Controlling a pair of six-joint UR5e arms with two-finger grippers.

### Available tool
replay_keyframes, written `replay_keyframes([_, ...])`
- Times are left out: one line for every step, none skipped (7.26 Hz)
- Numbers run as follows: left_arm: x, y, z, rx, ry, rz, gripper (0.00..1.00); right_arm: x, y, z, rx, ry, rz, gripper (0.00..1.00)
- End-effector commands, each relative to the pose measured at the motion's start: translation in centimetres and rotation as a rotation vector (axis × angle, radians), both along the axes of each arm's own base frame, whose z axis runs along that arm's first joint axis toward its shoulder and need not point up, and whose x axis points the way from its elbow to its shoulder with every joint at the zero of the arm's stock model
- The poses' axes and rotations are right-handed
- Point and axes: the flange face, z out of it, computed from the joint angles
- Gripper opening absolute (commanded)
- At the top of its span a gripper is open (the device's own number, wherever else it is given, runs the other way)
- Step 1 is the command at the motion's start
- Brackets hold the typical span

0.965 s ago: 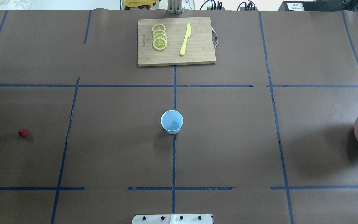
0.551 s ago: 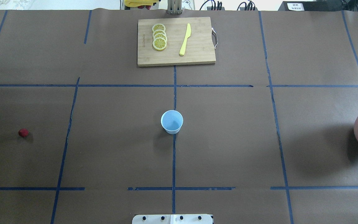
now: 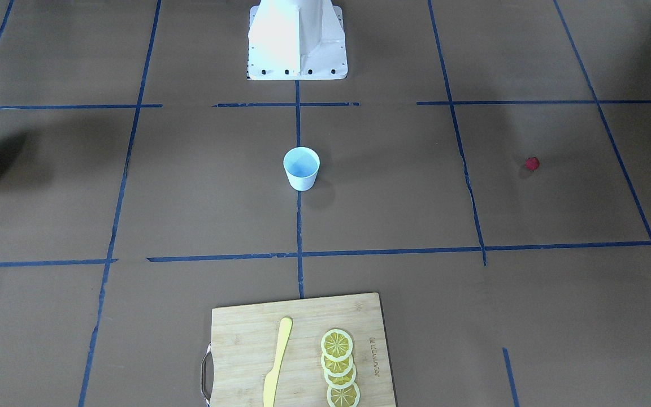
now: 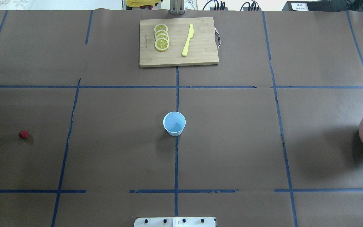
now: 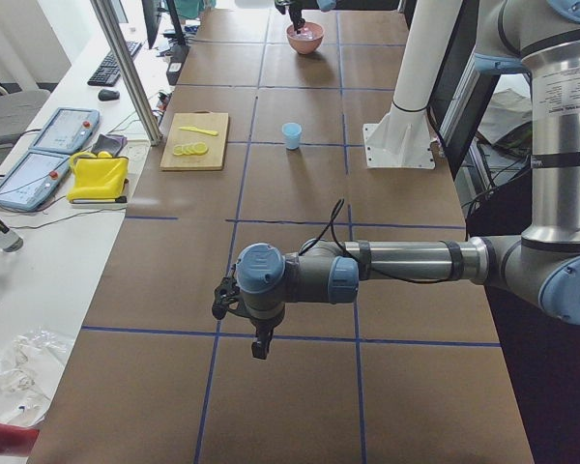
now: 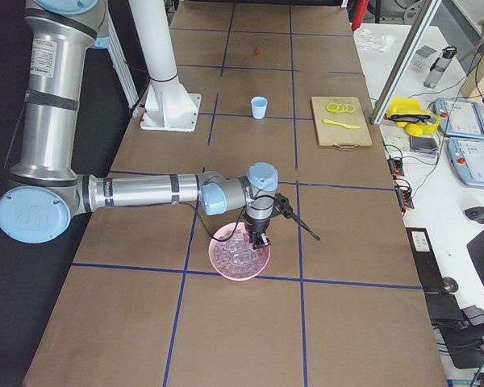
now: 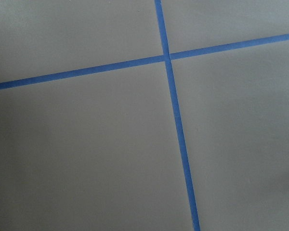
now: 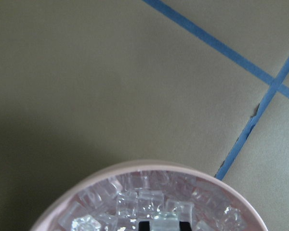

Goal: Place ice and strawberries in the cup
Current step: 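Grasp an ice cube from the pink bowl with the right gripper, then carry the ice cube with the right gripper over the light-blue cup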

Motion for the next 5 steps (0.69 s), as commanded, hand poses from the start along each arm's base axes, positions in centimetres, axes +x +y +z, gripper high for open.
replay_keyframes([0.0,0.0,0.0,-0.003,0.001,-0.001,1.0,-0.5,-1.7,-6.5,-0.066,-0.074,0.218,0.0])
replay_keyframes([0.0,0.0,0.0,-0.003,0.003,-0.001,1.0,-1.2,-2.9,-9.8,-0.104,-0.135,0.302,0.0])
replay_keyframes([0.0,0.0,0.0,-0.002,0.003,-0.001,1.0,-2.2,-3.9,-12.3,-0.134,-0.19,0.329,0.0])
replay_keyframes([0.0,0.2,0.1,-0.007,0.003,-0.002,1.0,-5.2,-3.9,-15.2,-0.151,-0.217,0.333,0.0])
replay_keyframes([0.0,0.5,0.4,-0.009,0.003,-0.001,1.0,-8.9,-4.4,-18.8,-0.189,-0.251,0.366,0.0])
